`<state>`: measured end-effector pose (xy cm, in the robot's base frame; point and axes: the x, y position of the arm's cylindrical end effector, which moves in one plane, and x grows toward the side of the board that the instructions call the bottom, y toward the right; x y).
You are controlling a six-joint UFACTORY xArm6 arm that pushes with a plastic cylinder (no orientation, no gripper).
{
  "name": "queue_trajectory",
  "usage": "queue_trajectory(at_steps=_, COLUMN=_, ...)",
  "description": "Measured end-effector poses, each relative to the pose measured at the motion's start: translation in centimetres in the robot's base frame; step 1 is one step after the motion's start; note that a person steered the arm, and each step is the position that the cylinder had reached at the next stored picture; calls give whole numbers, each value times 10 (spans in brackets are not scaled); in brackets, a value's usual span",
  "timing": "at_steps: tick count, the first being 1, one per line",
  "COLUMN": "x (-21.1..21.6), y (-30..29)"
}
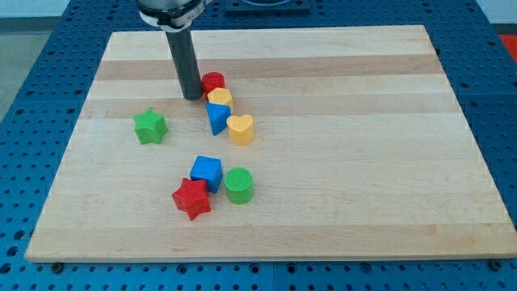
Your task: Slightly push the green star towards the down side
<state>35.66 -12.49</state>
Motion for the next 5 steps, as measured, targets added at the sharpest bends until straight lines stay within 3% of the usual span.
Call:
queue_trajectory(at_steps=3, x=-55, y=-27)
queue_trajectory(at_steps=5, x=-39, y=-57)
